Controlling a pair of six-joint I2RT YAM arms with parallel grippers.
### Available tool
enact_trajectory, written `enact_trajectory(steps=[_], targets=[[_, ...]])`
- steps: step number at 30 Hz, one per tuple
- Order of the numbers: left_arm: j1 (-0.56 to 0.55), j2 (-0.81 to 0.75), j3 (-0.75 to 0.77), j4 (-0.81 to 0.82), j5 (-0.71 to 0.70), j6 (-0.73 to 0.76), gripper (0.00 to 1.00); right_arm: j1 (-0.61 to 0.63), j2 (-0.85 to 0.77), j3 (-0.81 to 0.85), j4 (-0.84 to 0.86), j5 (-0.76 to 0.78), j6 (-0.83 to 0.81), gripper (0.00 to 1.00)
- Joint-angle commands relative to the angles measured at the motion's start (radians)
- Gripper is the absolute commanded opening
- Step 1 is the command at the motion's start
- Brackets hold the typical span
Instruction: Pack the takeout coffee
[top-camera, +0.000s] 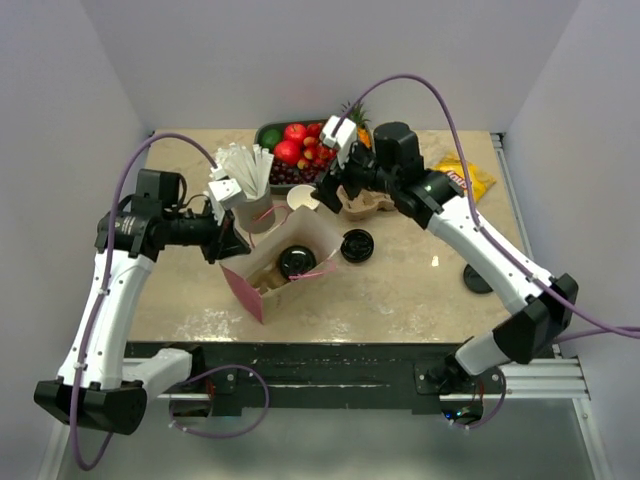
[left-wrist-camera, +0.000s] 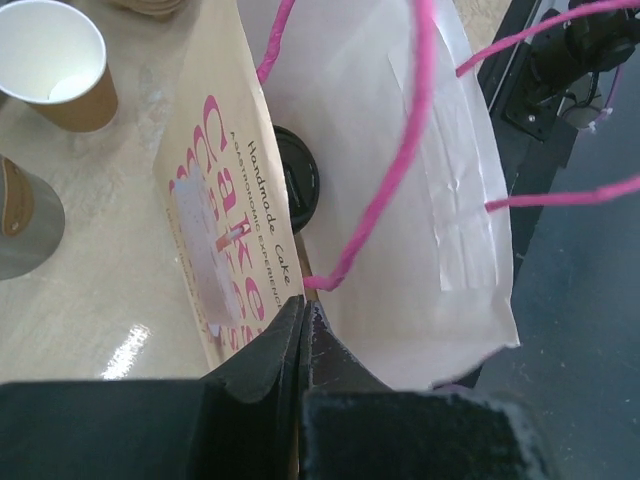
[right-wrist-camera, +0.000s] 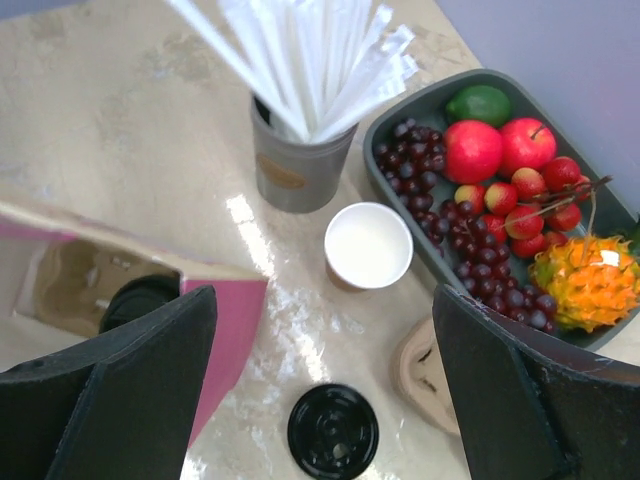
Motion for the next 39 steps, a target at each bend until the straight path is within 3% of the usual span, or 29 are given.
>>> enact_trajectory(steps=[1, 8, 10, 17, 24, 31, 39], targets=[[-0.006, 0.047, 0.013, -0.002, -0.022, -0.074, 0.0, -0.081, 0.096, 0.148, 0.047, -0.066, 0.12, 0.9], [-0.006, 0.063, 0.008, 0.041, -0.077, -0.116, 0.0, -0.101, 0.194, 0.308, 0.038, -0.149, 0.079, 0.84], [-0.006, 0.061, 0.005, 0.058, -0.08, -0.122, 0.0, -0.095, 0.188, 0.305, 0.03, -0.257, 0.021, 0.79], [-0.006, 0.035, 0.034, 0.113, -0.033, -0.179, 0.0, 0.006, 0.236, 0.358, -0.239, -0.344, -0.26, 0.54], [-0.006, 0.017, 0.024, 0.121, 0.036, -0.2, 0.0, 0.106, 0.191, 0.214, -0.436, -0.276, -0.58, 0.44], [-0.006, -0.043, -0.051, 0.187, 0.051, -0.231, 0.0, 0.135, 0.113, 0.064, -0.456, -0.247, -0.654, 0.38], [-0.006, -0.039, -0.084, 0.225, 0.071, -0.254, 0.0, 0.19, 0.161, 0.042, -0.409, -0.187, -0.763, 0.25]])
